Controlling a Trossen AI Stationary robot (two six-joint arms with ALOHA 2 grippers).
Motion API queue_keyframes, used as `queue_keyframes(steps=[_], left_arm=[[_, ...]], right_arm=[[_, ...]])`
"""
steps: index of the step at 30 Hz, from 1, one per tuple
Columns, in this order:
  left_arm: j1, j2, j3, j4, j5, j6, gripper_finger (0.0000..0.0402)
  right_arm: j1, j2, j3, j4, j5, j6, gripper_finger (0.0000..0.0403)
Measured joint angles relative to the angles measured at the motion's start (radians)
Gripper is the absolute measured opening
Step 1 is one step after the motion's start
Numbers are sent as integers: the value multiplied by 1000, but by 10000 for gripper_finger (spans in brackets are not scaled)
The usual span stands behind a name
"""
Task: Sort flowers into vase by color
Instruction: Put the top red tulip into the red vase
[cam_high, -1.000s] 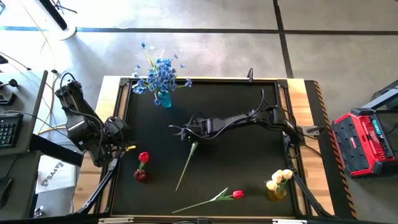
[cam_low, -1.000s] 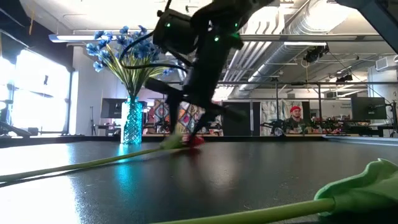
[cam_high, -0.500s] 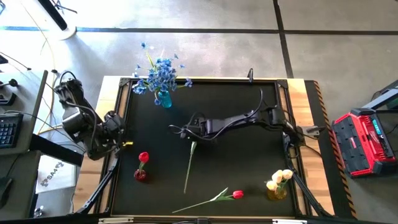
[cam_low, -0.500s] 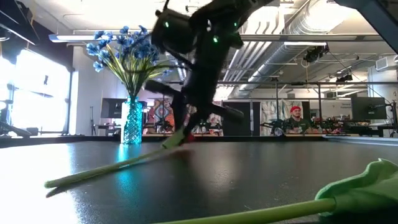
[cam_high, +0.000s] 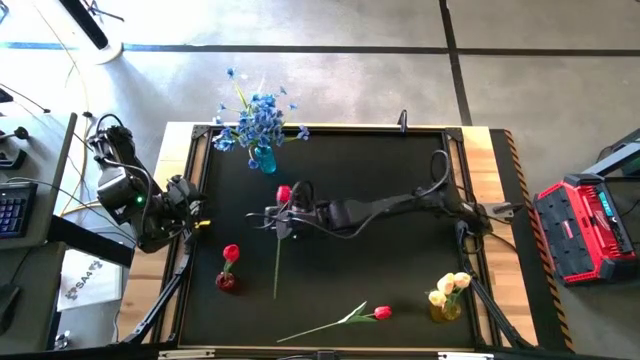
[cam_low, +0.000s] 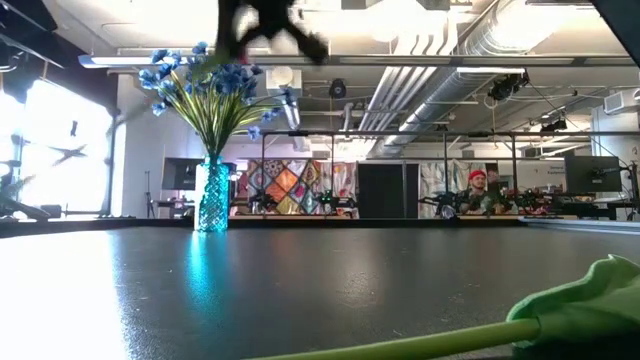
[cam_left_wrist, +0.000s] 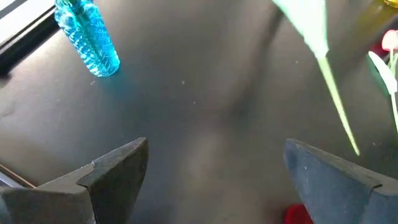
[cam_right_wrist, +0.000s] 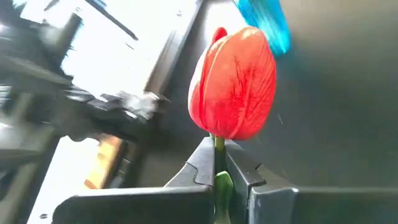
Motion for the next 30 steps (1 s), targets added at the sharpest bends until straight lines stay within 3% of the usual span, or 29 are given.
queue_keyframes(steps=[6, 8, 13, 21, 25, 30], left_arm=[[0, 0, 0, 12, -30, -10, 360], [0, 0, 0, 29, -52, -12, 360], [0, 0, 0, 82, -106, -12, 360], [0, 1, 0, 114, -117, 4, 360], [0, 1, 0, 115, -137, 4, 360], [0, 0, 0, 115, -162, 5, 360]], right_arm=[[69, -2, 224, -17, 195, -341, 1], [88, -9, 234, 58, 232, -473, 1], [111, -32, 204, 320, 194, -822, 0], [118, -32, 204, 565, 28, -1119, 0], [112, -32, 204, 671, -159, -1234, 0], [94, -32, 204, 682, -368, -1313, 0]])
